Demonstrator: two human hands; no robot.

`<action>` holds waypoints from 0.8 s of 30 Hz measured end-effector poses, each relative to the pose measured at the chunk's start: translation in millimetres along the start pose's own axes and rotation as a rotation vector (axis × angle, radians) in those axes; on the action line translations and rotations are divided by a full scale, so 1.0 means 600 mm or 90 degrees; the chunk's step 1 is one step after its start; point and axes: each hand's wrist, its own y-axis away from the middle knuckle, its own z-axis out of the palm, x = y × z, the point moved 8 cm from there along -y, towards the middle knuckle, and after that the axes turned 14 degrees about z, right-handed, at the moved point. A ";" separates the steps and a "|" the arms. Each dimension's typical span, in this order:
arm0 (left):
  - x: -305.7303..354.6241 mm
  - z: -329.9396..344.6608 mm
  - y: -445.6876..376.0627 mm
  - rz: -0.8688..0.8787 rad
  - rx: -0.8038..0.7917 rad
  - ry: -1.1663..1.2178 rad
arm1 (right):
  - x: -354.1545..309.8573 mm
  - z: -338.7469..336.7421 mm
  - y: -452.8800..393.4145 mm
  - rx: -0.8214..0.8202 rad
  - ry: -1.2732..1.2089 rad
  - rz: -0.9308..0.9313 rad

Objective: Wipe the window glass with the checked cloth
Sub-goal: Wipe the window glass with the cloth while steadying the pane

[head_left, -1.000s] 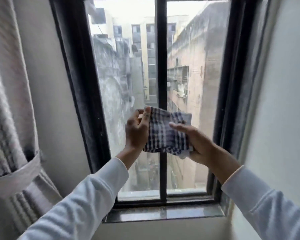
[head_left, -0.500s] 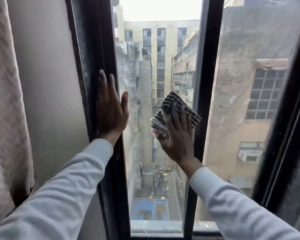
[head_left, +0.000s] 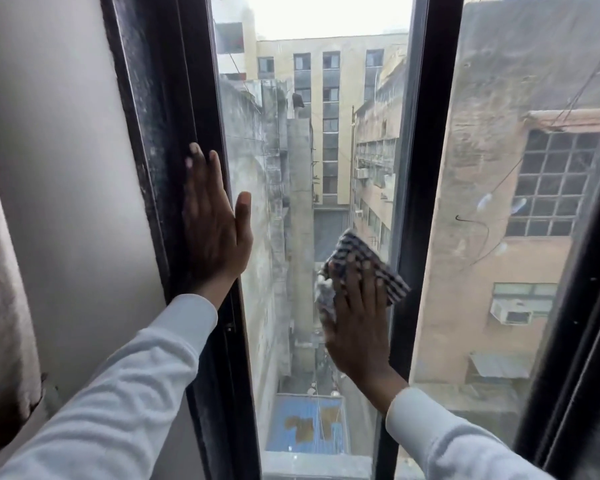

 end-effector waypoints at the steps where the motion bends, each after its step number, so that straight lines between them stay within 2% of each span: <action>1: 0.001 0.000 -0.001 0.000 0.002 -0.005 | -0.030 0.021 0.024 -0.043 0.030 -0.099; 3: 0.000 -0.001 -0.003 0.000 0.001 -0.002 | -0.082 0.025 -0.006 -0.057 0.064 -0.276; 4: -0.001 0.000 -0.003 0.003 -0.001 0.011 | -0.098 0.008 -0.047 -0.039 0.067 -0.288; 6: -0.003 0.000 -0.002 0.006 -0.007 0.038 | -0.094 -0.029 -0.127 0.007 0.007 -0.169; 8: -0.005 -0.001 -0.002 0.010 -0.022 0.057 | -0.066 -0.046 -0.125 0.026 -0.085 -0.002; 9: -0.006 0.001 -0.002 0.013 -0.031 0.066 | -0.061 -0.036 -0.093 0.016 -0.100 0.037; 10: -0.006 0.003 -0.002 0.014 -0.038 0.068 | -0.074 -0.018 -0.049 -0.012 -0.089 0.013; 12: -0.009 0.003 -0.001 0.006 -0.048 0.060 | -0.119 0.026 0.014 -0.078 -0.009 -0.222; 13: -0.010 0.003 0.000 0.001 -0.052 0.059 | -0.135 0.031 0.006 -0.074 0.032 -0.353; 14: -0.010 0.004 0.001 -0.003 -0.056 0.065 | -0.143 0.019 -0.026 -0.042 0.061 -0.415; 15: -0.010 0.006 0.001 -0.003 -0.055 0.071 | -0.141 -0.003 -0.075 -0.002 0.072 -0.394; 17: -0.010 0.005 0.000 0.001 -0.048 0.075 | -0.106 -0.048 -0.161 0.064 0.023 -0.192; 19: -0.009 0.002 0.001 0.000 -0.046 0.073 | -0.057 -0.061 -0.144 0.072 -0.029 0.002; 20: -0.008 0.003 0.001 -0.005 -0.050 0.072 | -0.044 -0.047 -0.102 0.057 -0.027 0.028; 21: -0.008 0.004 -0.001 -0.008 -0.057 0.070 | -0.047 -0.023 -0.050 0.020 -0.011 -0.007; 24: -0.010 0.004 -0.001 -0.007 -0.074 0.055 | -0.102 0.030 0.031 -0.065 0.074 -0.343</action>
